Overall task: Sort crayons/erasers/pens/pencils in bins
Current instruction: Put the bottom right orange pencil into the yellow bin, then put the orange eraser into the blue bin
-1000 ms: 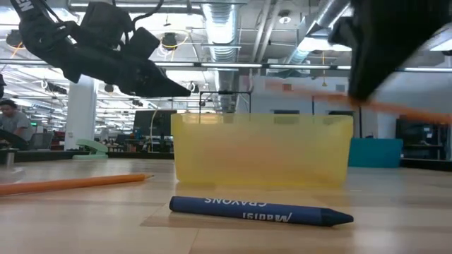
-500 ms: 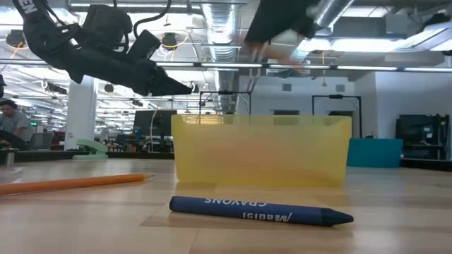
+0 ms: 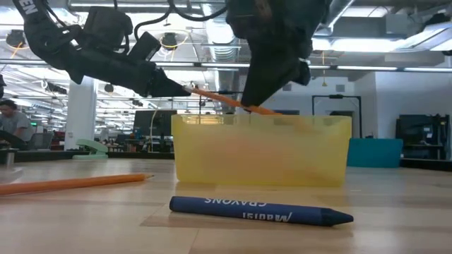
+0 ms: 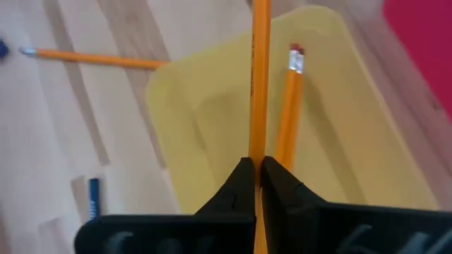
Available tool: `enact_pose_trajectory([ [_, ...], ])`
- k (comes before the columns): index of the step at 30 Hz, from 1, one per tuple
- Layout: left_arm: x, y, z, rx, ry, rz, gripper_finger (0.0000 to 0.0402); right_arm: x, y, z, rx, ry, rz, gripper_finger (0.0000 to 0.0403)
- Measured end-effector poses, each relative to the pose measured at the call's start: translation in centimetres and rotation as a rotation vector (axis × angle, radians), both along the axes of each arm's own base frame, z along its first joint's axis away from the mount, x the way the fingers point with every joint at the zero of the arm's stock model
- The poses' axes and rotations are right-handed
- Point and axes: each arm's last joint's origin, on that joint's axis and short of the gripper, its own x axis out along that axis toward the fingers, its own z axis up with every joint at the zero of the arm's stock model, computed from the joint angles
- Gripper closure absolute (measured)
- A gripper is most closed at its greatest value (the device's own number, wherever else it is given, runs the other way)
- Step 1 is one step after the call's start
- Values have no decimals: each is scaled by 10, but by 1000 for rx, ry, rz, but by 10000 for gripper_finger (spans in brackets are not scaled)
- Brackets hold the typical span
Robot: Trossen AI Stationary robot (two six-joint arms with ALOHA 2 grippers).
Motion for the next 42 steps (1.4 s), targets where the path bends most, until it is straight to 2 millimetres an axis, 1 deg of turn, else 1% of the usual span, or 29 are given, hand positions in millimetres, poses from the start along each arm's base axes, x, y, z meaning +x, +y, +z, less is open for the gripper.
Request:
enact_pose_trajectory([
  [4,0,0,0,1,-2,4,401,-6,-3,-10,-1,46,-27,390],
  [10,0,0,0,0,-4,5,401,-7,-12,-19,2,51,-53,390],
  [16,0,0,0,2,-2,6,401,-8,-20,-24,23,79,-44,384],
  [19,0,0,0,5,-1,5,401,-6,-23,-24,17,77,-25,363],
  [25,0,0,0,6,-1,5,401,-6,-26,-24,-8,83,12,304],
  [27,0,0,0,6,0,5,401,-6,-26,-24,-23,84,40,287],
  [29,0,0,0,6,0,5,401,-7,-24,-22,-47,84,86,279],
  [30,0,0,0,6,0,5,401,-10,-22,-17,-67,87,124,279],
  [32,0,0,0,6,0,5,401,-15,-16,0,-112,69,183,294],
  [34,0,0,0,6,-1,5,401,-27,-9,19,-150,56,228,325],
  [36,0,0,0,6,2,5,401,-42,-2,31,-195,56,261,364],
  [37,0,0,0,6,3,5,401,-50,1,35,-212,46,273,383],
  [39,0,0,0,7,6,5,401,-68,10,37,-232,15,291,394],
  [40,0,0,-1,8,8,4,401,-77,13,35,-230,-4,285,392],
  [42,0,0,-1,8,9,4,401,-95,19,24,-209,-41,272,391],
])
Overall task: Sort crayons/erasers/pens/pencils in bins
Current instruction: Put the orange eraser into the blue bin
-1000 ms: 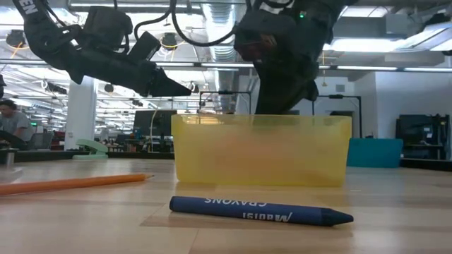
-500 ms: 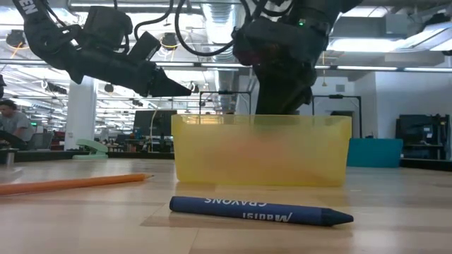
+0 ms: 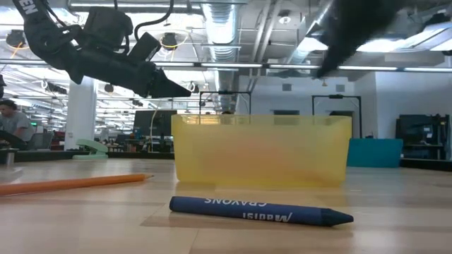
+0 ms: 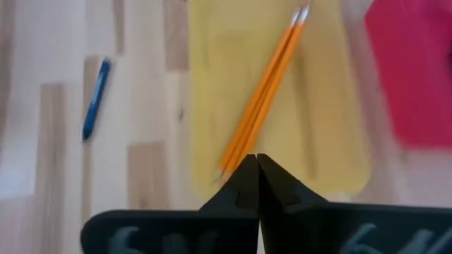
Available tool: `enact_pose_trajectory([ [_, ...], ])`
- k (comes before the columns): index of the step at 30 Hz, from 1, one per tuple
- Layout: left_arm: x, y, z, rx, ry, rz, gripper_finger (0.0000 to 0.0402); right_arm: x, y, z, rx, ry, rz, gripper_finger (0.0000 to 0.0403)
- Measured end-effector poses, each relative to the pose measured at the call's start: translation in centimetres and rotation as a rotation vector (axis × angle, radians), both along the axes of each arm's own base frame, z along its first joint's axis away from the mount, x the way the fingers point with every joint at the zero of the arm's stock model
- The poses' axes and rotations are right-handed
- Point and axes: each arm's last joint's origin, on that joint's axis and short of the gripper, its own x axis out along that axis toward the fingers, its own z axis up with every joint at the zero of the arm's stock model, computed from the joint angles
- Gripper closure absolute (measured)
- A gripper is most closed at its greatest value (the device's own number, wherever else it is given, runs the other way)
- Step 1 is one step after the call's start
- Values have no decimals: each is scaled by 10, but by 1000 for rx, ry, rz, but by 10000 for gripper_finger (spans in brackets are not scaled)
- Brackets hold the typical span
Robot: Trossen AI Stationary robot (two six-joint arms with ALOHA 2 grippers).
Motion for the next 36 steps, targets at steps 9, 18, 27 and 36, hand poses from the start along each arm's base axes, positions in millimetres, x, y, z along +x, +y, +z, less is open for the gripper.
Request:
enact_pose_trajectory([
  [9,0,0,-1,9,17,-5,401,-71,15,-53,182,-48,-64,400],
  [18,-1,-1,-5,-8,54,-5,401,-90,34,-58,181,-15,-8,394],
  [27,-1,-1,-7,-34,67,-6,401,-99,48,-51,138,157,30,354],
  [36,-2,-2,-9,-57,87,-5,401,-99,79,-49,11,389,91,249],
])
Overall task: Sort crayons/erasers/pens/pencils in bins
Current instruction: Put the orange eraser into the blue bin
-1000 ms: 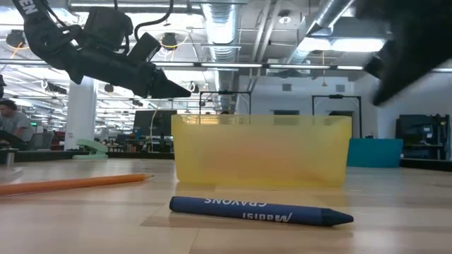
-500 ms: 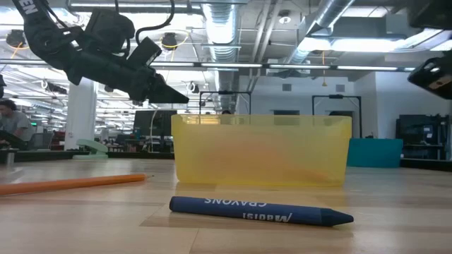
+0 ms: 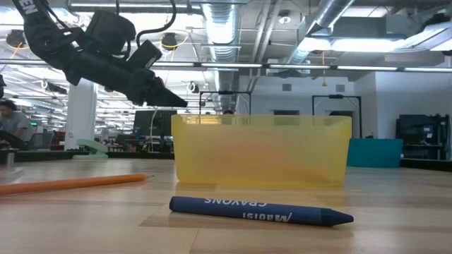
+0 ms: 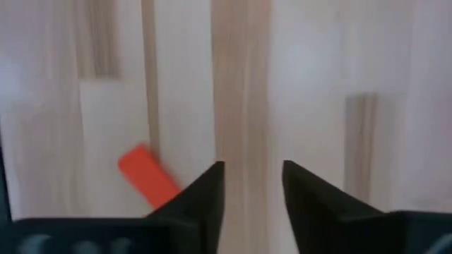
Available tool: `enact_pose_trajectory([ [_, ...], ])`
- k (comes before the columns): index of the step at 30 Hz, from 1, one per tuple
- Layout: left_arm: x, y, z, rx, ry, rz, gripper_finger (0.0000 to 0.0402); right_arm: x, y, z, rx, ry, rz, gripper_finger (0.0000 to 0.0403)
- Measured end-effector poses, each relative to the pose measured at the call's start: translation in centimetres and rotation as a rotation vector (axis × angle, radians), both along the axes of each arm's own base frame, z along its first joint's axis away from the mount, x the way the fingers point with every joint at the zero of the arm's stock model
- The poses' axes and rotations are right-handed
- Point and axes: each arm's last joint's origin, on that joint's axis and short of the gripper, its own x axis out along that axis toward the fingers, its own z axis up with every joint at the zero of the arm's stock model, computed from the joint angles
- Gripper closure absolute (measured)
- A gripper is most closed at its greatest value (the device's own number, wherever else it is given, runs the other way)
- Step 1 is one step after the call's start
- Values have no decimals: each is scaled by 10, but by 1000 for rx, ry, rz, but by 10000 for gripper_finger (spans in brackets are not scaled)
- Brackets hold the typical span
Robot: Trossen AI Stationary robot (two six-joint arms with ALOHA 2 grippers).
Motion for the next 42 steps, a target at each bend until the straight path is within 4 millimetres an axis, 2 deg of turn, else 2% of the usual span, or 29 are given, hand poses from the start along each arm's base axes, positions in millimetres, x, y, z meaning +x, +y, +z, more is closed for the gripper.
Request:
enact_pose_trajectory([
  [6,0,0,0,-1,5,0,401,7,28,-7,-2,151,54,171],
  [11,0,0,0,-1,4,0,401,10,52,-18,12,202,127,160],
  [15,0,0,0,-1,4,0,401,12,62,-25,-9,213,180,169],
  [22,0,0,0,-2,2,0,401,17,62,-37,-45,236,229,183],
  [28,0,-1,0,-2,4,-6,401,19,62,-40,-34,224,254,200],
  [42,2,-10,0,-2,4,-44,401,21,59,-44,-13,205,252,314],
])
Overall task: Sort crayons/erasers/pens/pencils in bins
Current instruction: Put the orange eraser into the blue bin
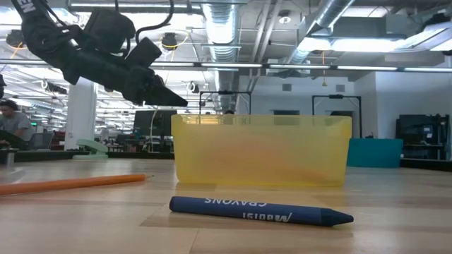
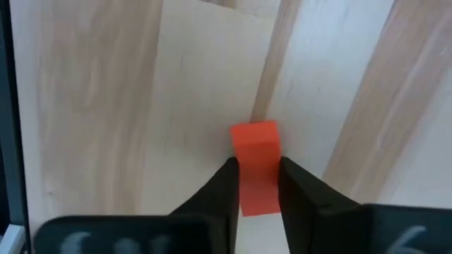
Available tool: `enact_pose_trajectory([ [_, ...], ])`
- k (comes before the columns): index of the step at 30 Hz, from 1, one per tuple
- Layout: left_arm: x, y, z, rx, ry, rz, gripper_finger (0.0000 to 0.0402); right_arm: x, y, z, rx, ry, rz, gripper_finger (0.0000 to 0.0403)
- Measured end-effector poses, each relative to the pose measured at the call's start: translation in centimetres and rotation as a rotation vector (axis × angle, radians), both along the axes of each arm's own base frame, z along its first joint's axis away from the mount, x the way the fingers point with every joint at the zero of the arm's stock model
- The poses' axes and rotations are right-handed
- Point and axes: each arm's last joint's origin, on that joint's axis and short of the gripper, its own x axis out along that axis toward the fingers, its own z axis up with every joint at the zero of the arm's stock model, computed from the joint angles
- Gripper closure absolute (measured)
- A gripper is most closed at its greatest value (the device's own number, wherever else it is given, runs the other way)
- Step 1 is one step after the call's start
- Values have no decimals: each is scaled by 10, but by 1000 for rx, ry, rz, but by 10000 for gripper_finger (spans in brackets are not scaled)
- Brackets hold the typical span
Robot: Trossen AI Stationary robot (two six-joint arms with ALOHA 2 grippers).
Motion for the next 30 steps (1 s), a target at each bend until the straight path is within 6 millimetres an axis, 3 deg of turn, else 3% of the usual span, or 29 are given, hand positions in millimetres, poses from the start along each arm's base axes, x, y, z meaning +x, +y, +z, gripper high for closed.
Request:
enact_pose_trajectory([
  [8,1,-2,0,0,0,-10,401,2,-5,5,3,2,-101,330],
  [18,0,-2,0,-1,3,-10,401,6,-24,33,-37,-90,-196,330],
  [25,1,-2,0,-13,-4,-4,401,10,-52,61,-129,-196,-264,331],
  [30,0,-2,0,-14,-3,5,401,15,-93,77,-154,-324,-293,331],
])
